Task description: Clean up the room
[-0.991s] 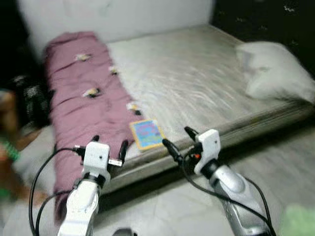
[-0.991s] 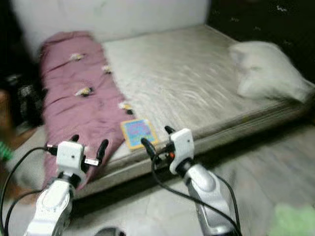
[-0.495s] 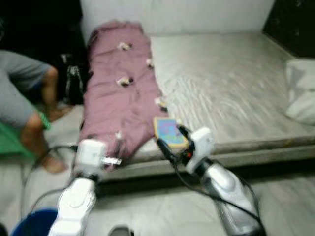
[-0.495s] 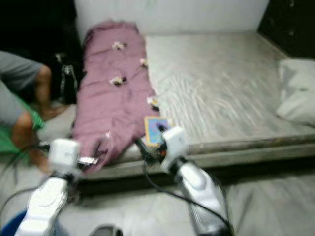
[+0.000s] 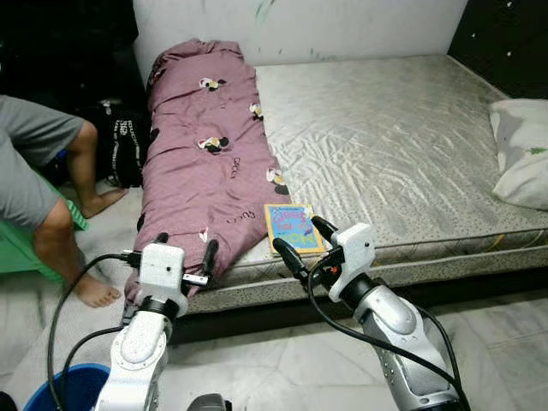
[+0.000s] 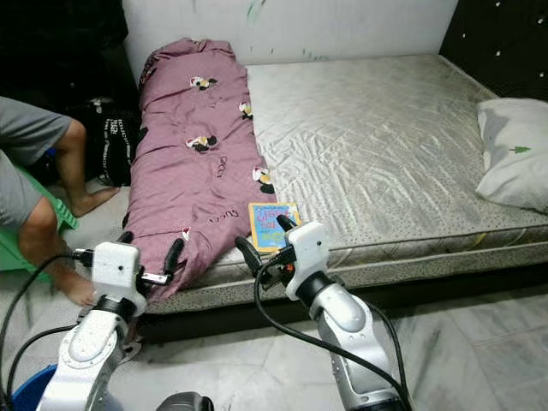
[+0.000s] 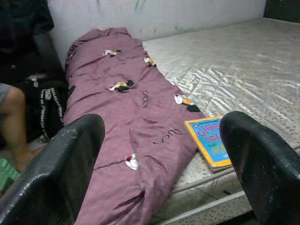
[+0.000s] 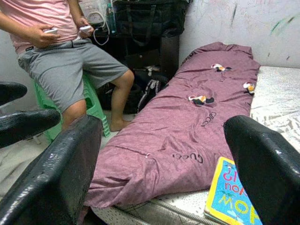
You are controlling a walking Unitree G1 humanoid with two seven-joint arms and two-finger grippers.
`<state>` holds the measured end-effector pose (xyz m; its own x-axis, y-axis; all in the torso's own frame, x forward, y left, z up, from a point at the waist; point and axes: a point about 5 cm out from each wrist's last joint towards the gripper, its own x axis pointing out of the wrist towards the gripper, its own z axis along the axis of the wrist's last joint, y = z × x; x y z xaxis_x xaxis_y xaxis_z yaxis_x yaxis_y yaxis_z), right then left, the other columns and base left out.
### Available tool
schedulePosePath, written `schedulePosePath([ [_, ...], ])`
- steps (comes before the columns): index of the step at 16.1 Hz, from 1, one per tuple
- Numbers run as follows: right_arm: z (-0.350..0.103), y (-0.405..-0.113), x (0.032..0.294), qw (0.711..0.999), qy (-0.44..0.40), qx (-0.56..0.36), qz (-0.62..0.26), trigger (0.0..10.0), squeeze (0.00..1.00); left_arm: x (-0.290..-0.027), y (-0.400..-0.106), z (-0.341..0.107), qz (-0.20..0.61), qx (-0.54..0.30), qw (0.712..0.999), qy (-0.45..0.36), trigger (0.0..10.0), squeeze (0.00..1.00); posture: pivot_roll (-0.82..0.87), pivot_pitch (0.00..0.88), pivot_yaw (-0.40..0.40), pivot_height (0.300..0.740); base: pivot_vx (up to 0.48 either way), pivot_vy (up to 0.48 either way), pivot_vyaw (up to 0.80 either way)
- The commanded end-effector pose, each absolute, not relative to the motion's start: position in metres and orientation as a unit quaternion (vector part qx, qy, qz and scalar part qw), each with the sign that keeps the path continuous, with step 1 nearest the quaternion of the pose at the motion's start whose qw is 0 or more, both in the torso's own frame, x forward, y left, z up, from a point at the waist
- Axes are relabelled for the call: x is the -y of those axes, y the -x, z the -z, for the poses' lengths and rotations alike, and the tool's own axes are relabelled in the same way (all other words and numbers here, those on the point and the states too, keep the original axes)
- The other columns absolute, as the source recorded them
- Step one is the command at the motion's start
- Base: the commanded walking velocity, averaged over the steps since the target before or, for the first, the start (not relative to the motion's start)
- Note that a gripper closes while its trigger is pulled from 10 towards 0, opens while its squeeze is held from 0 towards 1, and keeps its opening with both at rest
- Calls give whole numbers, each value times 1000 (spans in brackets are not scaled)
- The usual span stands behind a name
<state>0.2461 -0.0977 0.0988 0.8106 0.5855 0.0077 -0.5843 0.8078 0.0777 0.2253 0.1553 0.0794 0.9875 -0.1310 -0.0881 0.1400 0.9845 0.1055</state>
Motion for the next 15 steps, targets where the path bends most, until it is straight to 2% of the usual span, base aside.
schedulePosePath([
  [1,-99,-246,97,950,-40,-8,-309,10000,0,-157,-226,-82,69,-39,995,-57,10000,0,-32,0,-13,740,0,285,0],
  [9,-99,-246,97,950,-45,-11,-309,10000,0,-157,-227,-81,70,-44,995,-58,10000,0,-31,0,-12,740,0,348,0],
  [15,-99,-246,96,950,-44,-11,-309,10000,0,-157,-228,-81,75,-43,995,-59,10000,0,-32,0,-10,740,0,467,0],
])
